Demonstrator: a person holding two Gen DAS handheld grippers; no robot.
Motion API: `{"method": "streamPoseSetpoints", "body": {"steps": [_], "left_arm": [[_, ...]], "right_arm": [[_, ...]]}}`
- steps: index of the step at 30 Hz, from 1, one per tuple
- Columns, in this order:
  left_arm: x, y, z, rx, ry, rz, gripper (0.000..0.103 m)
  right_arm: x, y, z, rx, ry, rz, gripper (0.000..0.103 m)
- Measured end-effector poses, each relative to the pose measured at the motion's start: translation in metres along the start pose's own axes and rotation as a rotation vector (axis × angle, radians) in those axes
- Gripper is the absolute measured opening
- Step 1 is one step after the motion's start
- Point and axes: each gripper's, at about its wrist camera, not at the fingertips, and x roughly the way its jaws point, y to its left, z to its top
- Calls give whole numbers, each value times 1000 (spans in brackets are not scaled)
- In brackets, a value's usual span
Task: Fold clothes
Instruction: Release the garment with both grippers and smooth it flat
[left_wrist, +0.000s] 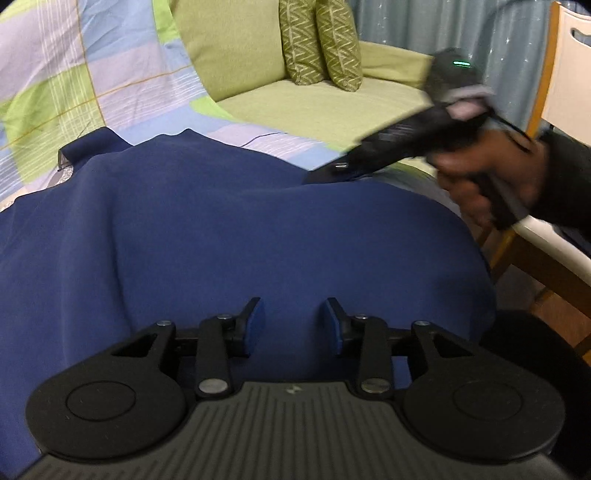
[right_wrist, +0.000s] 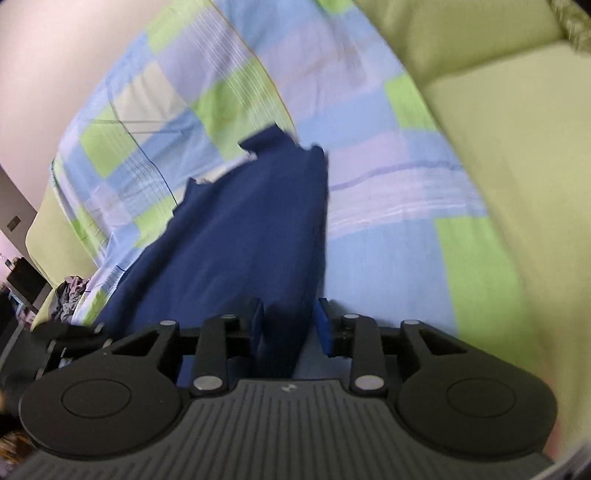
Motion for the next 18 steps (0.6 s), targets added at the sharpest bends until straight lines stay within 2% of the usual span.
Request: {"method": "streamPoseSetpoints", "body": {"steps": [1,2,3,5,6,9,11,13,15,18], "left_arm": [[-1,2,-3,-6,-11,-11,42],[-1,4,-5,-11,-18,-21,42],[0,6,-6,-17,-22,-29,42],[1,10,-9,-24,-31,-45,43],[1,11,-10,-24,-33,-48,43],[1,14,-12,-29,-42,-57,44],[-3,15,-12,-36,-49,-52,46],[-9,18,-14,-40,-59,-36,53],[-17,20,-18,-52,-72,-16,57],[-35,26,-31,-103,-78,-5,57]], "right_arm": [[3,-5,3,41,9,17,26],[6,-10,7,87,21,42,18],[6,-14,8,109,28,59,4],[3,-17,13,109,24,70,3],[-1,-16,15,93,0,39,0],[-19,-10,21,26,-105,-120,0],[-24,-6,19,-12,-122,-194,0],[-32,-2,12,-18,-112,-162,0],[-38,7,4,-33,-107,-113,7],[-43,20,-15,-40,-85,-34,26]]}}
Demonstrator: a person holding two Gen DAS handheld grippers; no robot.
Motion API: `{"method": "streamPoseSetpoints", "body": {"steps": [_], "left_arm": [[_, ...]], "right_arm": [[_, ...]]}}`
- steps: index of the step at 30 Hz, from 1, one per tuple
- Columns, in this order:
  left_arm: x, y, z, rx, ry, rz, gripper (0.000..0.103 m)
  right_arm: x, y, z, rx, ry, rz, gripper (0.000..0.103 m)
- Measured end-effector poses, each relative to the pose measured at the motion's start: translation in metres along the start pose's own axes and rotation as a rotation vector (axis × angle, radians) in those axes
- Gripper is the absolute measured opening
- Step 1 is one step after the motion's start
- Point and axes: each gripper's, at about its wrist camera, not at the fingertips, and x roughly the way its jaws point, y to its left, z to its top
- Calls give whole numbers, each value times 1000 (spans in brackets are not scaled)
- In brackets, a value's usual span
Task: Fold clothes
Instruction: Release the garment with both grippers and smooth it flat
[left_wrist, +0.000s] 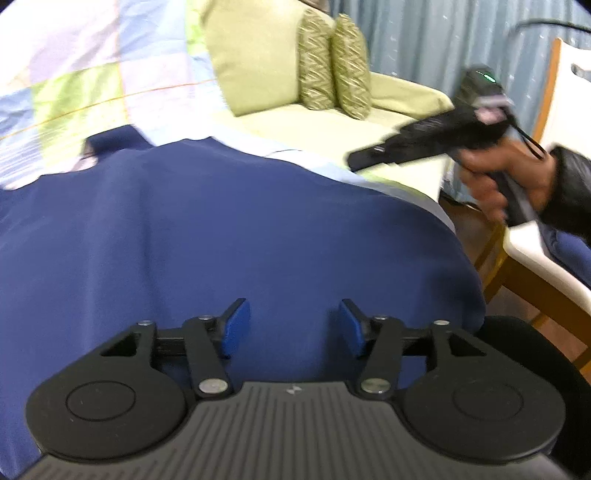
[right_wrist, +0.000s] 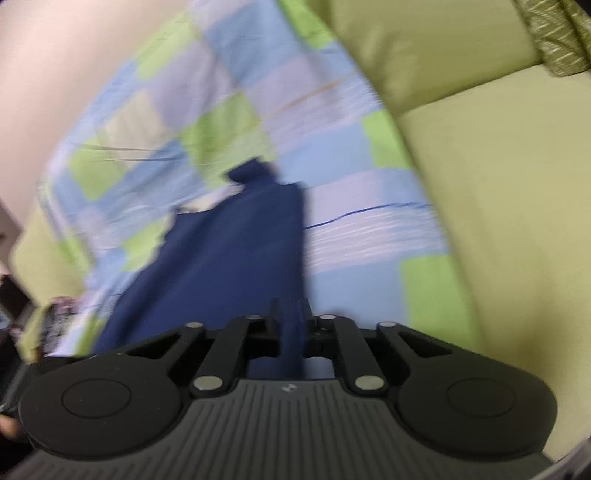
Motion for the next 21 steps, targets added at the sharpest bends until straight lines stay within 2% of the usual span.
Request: {"method": "streamPoseSetpoints", "body": {"steps": [1,2,3,4,7,10,12,16,21], "left_arm": [[-6,2,-4,-15,-1,1,57],[-14,6,-7,-18,-4,13,57],[-19,9,-7,-18,-10,23,57],[-29,16,-8,-23,-23,41,57],[-55,45,-3,-74,-69,90,57],[-77,83,2,-129,-91,166,59],[-82,106,1,-127,-73,260,59],[-84,143,0,-159,-36,292,59],[-67,176,-18,-149,75,337,61]], "right_arm": [[1,4,-8,-19,30,-10,25],[4,8,-16,-60,69,-80,25],[5,10,-19,-89,81,-141,25],[2,10,-18,-84,70,-148,28],[-9,17,-2,-68,14,-105,28],[-9,46,21,-148,-10,-30,28],[6,67,29,-191,22,24,28],[57,106,36,-325,120,56,29],[112,116,28,-337,261,120,31]]}}
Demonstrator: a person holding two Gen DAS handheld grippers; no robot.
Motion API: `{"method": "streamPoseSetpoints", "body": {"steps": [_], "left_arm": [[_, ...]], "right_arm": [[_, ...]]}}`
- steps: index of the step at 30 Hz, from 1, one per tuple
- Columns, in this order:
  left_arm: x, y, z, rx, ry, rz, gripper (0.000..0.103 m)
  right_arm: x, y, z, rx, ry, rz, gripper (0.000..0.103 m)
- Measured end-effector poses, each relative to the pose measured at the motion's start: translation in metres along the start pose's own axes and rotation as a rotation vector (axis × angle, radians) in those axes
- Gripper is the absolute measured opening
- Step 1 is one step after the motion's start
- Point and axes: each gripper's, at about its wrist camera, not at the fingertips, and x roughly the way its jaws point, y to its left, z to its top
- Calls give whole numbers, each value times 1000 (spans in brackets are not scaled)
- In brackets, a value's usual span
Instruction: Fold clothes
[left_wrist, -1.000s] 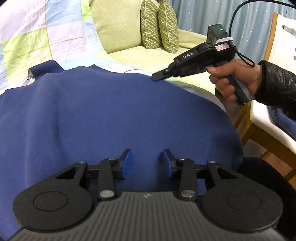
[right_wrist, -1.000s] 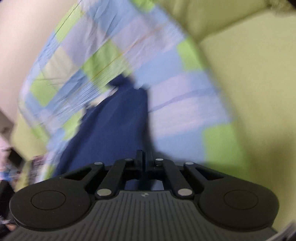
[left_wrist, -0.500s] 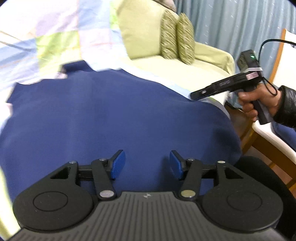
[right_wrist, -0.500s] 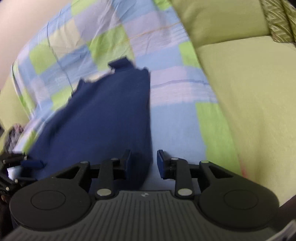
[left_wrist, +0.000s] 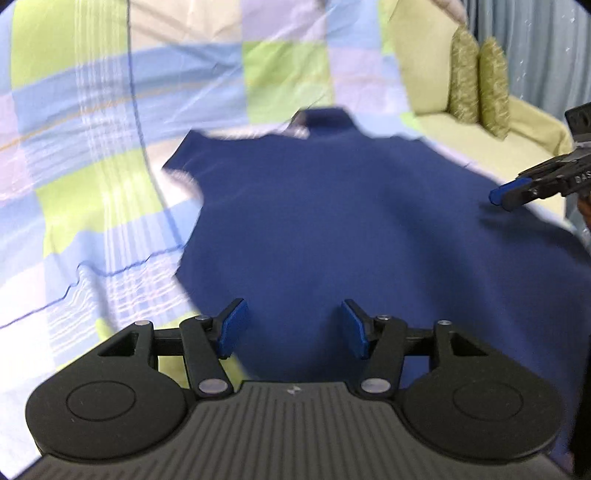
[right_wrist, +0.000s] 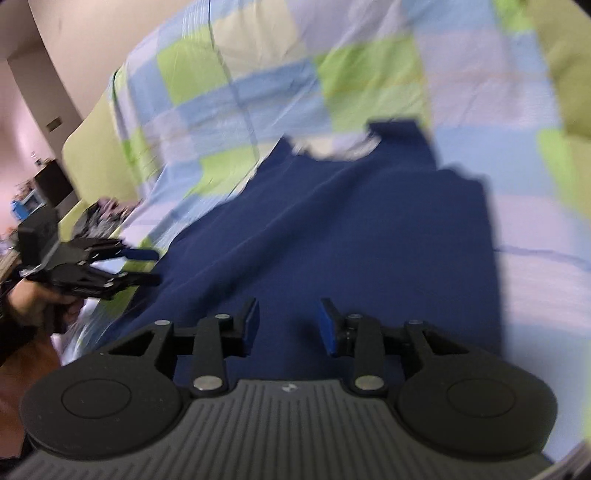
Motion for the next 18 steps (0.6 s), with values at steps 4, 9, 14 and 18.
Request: {"method": "streamPoseSetpoints", "body": {"steps": [4,9,14,18], "left_arm": [[-5,14,-11,-2,14,44,62],[-22,23,7,-4,-47,62,61],[-4,28,63,-21,-131,24,61],[28,44,99,-2,-162,41,61]], "right_arm": [[13,4,-10,-111,46,-149,21],[-6,-5,2,-26,-25,-199,26],[-12,-1,23,-42,-58,-194,31],[-5,-9,57,-64,-121,-197,31]]}}
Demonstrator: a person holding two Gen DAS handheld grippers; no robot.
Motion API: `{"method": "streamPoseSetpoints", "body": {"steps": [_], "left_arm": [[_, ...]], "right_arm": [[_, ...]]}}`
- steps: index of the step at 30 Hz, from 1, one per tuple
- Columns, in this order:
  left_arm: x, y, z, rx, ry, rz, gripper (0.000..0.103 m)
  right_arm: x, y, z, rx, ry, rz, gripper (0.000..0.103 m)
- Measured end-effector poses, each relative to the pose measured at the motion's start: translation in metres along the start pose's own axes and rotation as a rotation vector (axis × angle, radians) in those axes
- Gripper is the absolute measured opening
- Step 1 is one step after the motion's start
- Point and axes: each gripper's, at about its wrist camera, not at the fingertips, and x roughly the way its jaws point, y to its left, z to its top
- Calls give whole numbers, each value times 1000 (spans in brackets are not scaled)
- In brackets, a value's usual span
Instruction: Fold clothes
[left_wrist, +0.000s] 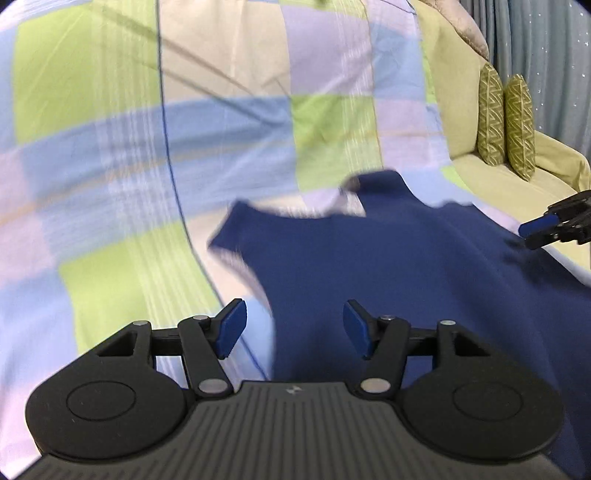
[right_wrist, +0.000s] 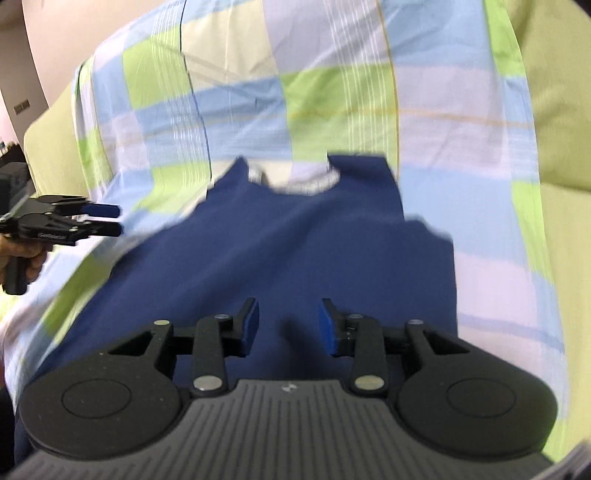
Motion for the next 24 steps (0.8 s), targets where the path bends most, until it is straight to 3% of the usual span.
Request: {"method": "streamPoseSetpoints", "body": {"steps": [8,10,15,21,24], "left_arm": [[94,57,28,8,3,61,62],[117,66,28,14,20,57,62],[143,71,22,31,25,31,65],[147,74,26,55,10,-32,66],[154,73,29,59,58,-73,65]], "right_arm": [[84,-53,90,-48,-104,-117,36],[114,-68,102,-26,-89,-126,46],[171,-88,107,-13,-4,-139,48],[183,-101,99,101,-81,63,42],[181,-105,101,155,-113,157,30]]}}
